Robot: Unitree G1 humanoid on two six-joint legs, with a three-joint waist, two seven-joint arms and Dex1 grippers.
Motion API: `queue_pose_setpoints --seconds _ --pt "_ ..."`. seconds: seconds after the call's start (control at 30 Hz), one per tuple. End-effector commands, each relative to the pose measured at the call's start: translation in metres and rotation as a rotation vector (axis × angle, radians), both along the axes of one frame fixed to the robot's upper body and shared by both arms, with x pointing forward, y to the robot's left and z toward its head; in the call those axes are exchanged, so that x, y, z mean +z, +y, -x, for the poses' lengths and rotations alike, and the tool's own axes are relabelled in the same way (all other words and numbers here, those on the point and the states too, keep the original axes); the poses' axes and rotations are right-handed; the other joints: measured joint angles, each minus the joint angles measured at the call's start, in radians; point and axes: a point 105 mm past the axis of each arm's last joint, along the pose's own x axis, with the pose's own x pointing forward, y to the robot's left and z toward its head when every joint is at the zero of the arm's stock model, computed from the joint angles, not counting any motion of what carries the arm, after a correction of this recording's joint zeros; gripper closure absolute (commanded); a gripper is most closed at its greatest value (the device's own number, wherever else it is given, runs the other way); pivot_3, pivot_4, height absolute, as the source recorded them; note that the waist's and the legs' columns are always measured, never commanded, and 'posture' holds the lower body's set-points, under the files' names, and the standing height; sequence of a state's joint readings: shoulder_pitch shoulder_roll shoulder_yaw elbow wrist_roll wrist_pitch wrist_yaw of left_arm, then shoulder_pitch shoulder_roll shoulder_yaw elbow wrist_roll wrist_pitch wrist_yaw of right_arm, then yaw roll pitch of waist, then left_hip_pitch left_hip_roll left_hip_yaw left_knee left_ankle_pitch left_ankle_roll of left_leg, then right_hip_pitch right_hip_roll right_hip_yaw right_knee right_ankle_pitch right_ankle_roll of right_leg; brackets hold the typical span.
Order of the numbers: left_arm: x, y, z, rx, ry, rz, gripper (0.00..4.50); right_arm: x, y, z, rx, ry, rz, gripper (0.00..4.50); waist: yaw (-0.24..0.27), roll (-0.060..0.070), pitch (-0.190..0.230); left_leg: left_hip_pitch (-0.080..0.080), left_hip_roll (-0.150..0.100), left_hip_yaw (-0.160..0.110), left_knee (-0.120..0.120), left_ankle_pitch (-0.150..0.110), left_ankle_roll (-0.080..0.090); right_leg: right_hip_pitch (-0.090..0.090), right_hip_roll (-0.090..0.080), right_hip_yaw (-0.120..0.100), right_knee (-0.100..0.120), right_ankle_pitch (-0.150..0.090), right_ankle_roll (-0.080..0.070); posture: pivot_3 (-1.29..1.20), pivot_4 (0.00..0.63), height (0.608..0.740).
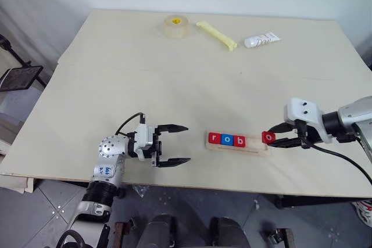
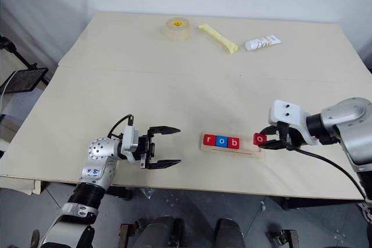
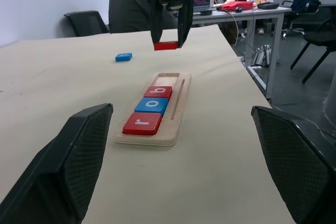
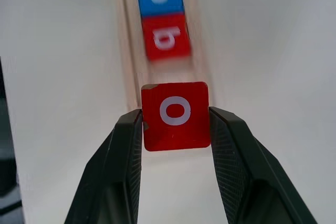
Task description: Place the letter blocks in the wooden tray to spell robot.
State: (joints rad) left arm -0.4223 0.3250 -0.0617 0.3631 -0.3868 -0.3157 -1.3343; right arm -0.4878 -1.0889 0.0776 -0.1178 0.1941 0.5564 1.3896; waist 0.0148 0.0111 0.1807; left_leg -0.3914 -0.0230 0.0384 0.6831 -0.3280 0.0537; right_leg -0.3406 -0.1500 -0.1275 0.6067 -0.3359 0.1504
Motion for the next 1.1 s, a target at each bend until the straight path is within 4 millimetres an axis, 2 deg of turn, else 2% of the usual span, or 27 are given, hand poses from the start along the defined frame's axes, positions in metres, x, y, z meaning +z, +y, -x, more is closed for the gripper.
queue_pose_setpoints --seconds 0.03,0.1,0.33,0.47,0.8,0.97,1.1 --pt "0.002 -0.003 0.005 -0.026 -0.022 0.001 0.0 -0.011 0.019 0.005 0.033 0.038 0.018 3.04 0.002 0.0 0.0 0.0 0.0 0.0 0.0 0.0 0.0 0.0 0.0 0.0 0.0 0.0 0.0 0.0 0.15 0.74" --pt "0.001 0.0 0.007 -0.028 -0.022 -0.001 0.0 -0.016 0.029 0.007 0.051 0.053 0.015 3.04 0.002 0.0 0.0 0.0 0.0 0.0 0.0 0.0 0.0 0.0 0.0 0.0 0.0 0.0 0.0 0.0 0.15 0.74" --pt "0.0 0.003 0.011 -0.025 -0.024 -0.004 0.0 -0.027 0.031 -0.005 0.034 0.028 0.048 3.04 0.005 0.0 0.0 0.0 0.0 0.0 0.0 0.0 0.0 0.0 0.0 0.0 0.0 0.0 0.0 0.0 0.15 0.74" --pt "0.0 0.003 0.013 -0.021 -0.024 -0.003 0.0 -0.026 0.032 -0.011 0.032 0.01 0.046 3.04 0.007 0.0 0.0 0.0 0.0 0.0 0.0 0.0 0.0 0.0 0.0 0.0 0.0 0.0 0.0 0.0 0.15 0.74" --pt "-0.001 0.005 0.014 -0.008 -0.018 -0.002 0.0 -0.016 0.017 -0.017 0.011 -0.015 0.066 3.04 0.007 0.0 0.0 0.0 0.0 0.0 0.0 0.0 0.0 0.0 0.0 0.0 0.0 0.0 0.0 0.0 0.15 0.74" --pt "-0.001 0.003 0.014 -0.011 -0.016 0.0 0.0 -0.021 0.008 -0.019 -0.019 -0.011 0.089 3.04 0.006 0.0 0.0 0.0 0.0 0.0 0.0 0.0 0.0 0.0 0.0 0.0 0.0 0.0 0.0 0.0 0.15 0.74" --pt "0.0 0.002 0.012 -0.014 -0.017 0.001 0.0 -0.028 0.008 -0.018 -0.019 0.008 0.084 3.04 0.007 0.0 0.0 0.0 0.0 0.0 0.0 0.0 0.0 0.0 0.0 0.0 0.0 0.0 0.0 0.0 0.15 0.74"
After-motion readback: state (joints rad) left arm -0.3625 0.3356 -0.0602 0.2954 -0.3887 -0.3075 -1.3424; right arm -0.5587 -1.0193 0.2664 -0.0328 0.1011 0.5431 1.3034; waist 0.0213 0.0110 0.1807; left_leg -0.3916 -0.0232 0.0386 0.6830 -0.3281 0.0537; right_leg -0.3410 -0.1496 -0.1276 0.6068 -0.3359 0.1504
